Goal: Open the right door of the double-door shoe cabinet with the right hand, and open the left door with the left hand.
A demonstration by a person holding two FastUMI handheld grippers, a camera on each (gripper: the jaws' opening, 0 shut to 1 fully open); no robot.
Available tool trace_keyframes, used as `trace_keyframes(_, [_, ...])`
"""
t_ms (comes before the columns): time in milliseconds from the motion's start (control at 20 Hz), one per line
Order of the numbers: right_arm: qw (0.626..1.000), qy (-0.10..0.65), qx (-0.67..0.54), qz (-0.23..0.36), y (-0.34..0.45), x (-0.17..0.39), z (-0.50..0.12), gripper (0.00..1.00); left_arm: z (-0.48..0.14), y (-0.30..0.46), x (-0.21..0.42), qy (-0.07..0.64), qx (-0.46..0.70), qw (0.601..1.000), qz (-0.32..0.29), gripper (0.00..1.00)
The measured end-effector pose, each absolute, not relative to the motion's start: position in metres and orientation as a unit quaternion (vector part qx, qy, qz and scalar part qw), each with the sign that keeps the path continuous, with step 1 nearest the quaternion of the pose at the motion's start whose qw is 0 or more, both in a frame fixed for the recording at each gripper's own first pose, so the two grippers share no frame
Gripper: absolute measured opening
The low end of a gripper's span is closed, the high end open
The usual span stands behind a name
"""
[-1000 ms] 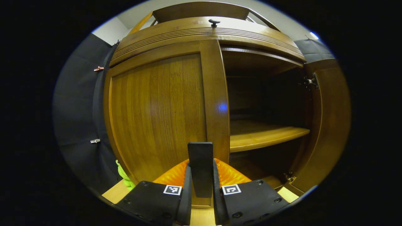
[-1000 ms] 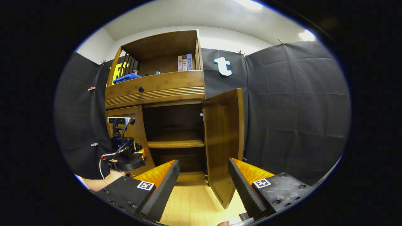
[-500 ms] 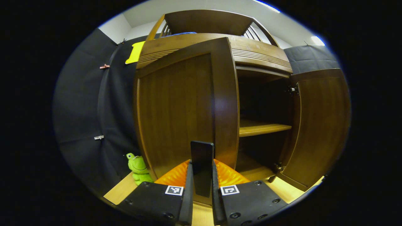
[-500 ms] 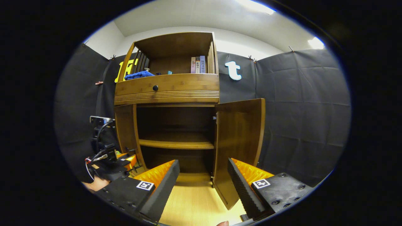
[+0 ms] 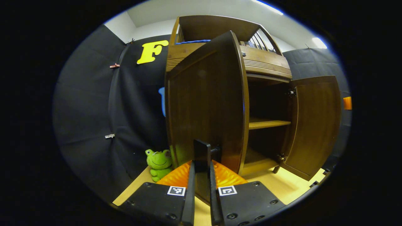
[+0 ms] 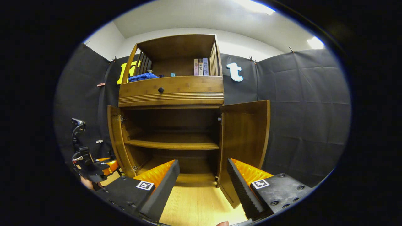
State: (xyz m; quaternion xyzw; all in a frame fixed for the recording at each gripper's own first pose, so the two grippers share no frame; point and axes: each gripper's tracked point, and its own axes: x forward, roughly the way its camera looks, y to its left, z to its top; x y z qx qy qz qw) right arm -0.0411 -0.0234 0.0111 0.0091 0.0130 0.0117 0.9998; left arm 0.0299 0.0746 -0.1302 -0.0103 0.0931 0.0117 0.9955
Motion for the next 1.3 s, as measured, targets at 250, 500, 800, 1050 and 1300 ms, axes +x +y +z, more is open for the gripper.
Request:
trace_keyframes(250, [1.000,0.015,0.017,0.007,-0.023,-0.044,0.010,1.00,-0.132,0.108,0.015,0.096,-0.010,0.995,0.024,0.18])
trace_keyframes(500, [1.000,0.019,0.021,-0.001,-0.026,-0.044,0.007,1.00,-0.131,0.146,0.001,0.086,0.006,0.996,0.039,0.15])
trace_keyframes(800, [1.000,0.022,0.015,0.004,-0.022,-0.045,0.004,0.95,-0.136,0.187,-0.006,0.083,-0.005,0.996,0.041,0.10])
trace_keyframes(1050, [1.000,0.026,0.013,0.010,-0.017,-0.042,0.000,0.97,-0.138,0.192,-0.010,0.091,0.005,0.996,0.025,0.15])
trace_keyframes(1300, [1.000,0.024,0.012,0.008,-0.020,-0.040,0.000,1.00,-0.131,0.195,-0.026,0.084,-0.001,0.996,0.040,0.15])
